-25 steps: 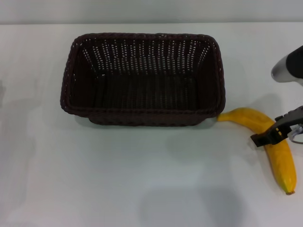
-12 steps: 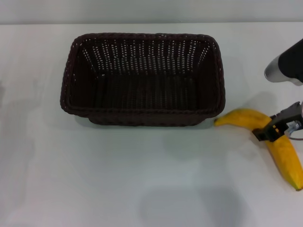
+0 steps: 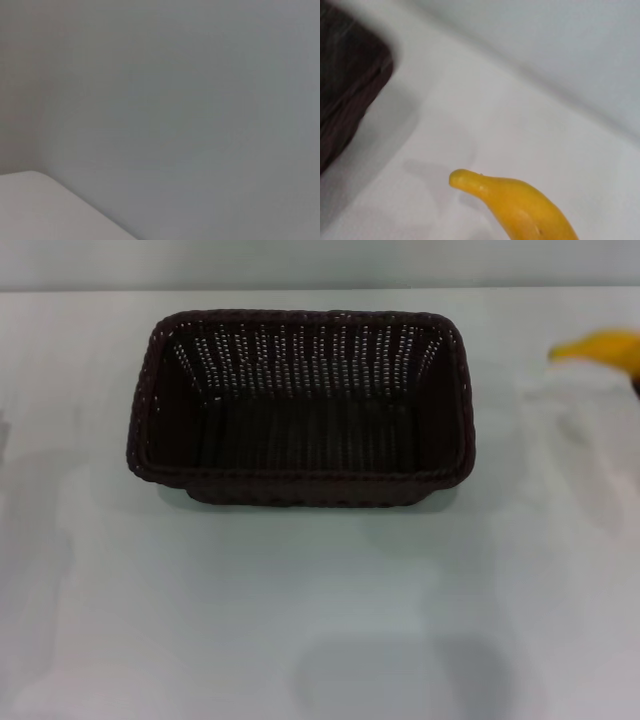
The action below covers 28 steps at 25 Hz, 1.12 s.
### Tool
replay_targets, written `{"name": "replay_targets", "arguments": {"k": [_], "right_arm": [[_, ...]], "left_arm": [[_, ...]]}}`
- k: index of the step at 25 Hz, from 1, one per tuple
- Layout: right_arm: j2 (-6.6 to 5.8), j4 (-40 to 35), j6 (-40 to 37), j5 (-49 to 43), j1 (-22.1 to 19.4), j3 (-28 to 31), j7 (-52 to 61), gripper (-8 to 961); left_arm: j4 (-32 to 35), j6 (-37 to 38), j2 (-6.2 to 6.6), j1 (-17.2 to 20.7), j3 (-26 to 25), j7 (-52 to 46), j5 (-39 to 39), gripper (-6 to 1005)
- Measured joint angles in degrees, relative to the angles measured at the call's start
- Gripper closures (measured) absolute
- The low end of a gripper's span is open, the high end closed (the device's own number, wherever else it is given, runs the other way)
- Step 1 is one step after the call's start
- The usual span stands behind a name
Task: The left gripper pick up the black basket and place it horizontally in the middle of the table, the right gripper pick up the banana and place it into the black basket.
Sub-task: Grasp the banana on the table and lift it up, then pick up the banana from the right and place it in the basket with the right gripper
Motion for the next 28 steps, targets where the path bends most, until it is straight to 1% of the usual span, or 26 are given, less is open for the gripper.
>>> {"name": "replay_targets", "arguments": {"k": [2, 3, 4, 5, 7, 9, 11, 12, 13, 15, 16, 20, 21, 22, 23, 25, 28], "right_arm": [[0.02, -0.8, -1.9, 6.3, 0.6, 3.4, -5.5, 447], [0.0, -0.8, -3.3, 12.0, 1.0, 4.7, -9.3, 445], [0.07, -0.6, -3.9, 15.7, 1.4, 5.2, -11.3, 443], [0.06, 0.6, -5.2, 22.0, 2.3, 5.8, -15.0, 441], [0.15, 4.3, -6.9, 30.9, 5.1, 5.9, -20.6, 438], [0.2, 8.6, -8.4, 35.7, 8.2, 5.4, -24.2, 434], [0.25, 14.6, -10.8, 39.8, 12.0, 4.2, -28.5, 431], [0.27, 16.0, -11.4, 40.8, 12.8, 3.8, -29.7, 429], [0.3, 19.5, -12.8, 43.3, 14.9, 2.9, -32.6, 427], [0.32, 23.5, -14.2, 46.4, 17.1, 1.7, -36.3, 423], [0.33, 26.8, -14.8, 48.2, 18.9, 0.6, -38.6, 422], [0.56, 37.1, -15.1, 50.1, 24.9, -1.9, -43.3, 414], [0.6, 38.6, -15.1, 50.4, 25.8, -2.4, -44.0, 413], [0.8, 41.2, -15.5, 51.2, 27.4, -3.8, -45.4, 411], [0.91, 42.2, -16.0, 52.0, 27.9, -4.8, -46.1, 409], [0.98, 42.2, -17.8, 53.9, 27.5, -7.1, -47.2, 405], [0.88, 40.0, -19.2, 56.4, 24.8, -7.7, -47.7, 400]], "left_arm": [[0.0, 0.0, 0.0, 0.0, 0.0, -0.1, 0.0, 223], [0.0, 0.0, 0.0, -0.1, 0.0, -0.3, 0.0, 223], [0.0, 0.0, 0.0, -0.2, 0.0, -0.4, 0.1, 223], [0.0, 0.0, 0.0, -0.3, 0.0, -0.4, 0.1, 223], [0.0, 0.0, 0.0, -0.4, 0.1, -0.5, 0.2, 223], [-0.1, -0.1, -0.03, -0.6, 0.1, -0.5, 0.2, 223], [-0.3, -0.1, -0.07, -0.8, 0.1, -0.5, 0.2, 224], [-0.3, -0.2, -0.09, -0.9, 0.1, -0.5, 0.2, 224], [-0.3, -0.2, -0.15, -1.0, 0.1, -0.5, 0.2, 224], [-0.4, -0.2, -0.23, -1.2, 0.1, -0.5, 0.2, 224], [-0.4, -0.3, -0.26, -1.3, 0.1, -0.5, 0.2, 224], [-0.9, -0.9, -0.31, -1.7, 0.2, -0.5, 0.1, 224], [-1.1, -1.1, -0.31, -1.7, 0.2, -0.6, 0.1, 223], [-1.2, -1.4, -0.31, -1.6, 0.2, -0.6, 0.1, 223], [-1.3, -1.6, -0.3, -1.5, 0.2, -0.6, 0.1, 223], [-1.3, -1.7, -0.29, -1.4, 0.2, -0.6, 0.1, 223], [-1.3, -1.8, -0.28, -1.4, 0.2, -0.6, 0.1, 223]]}}
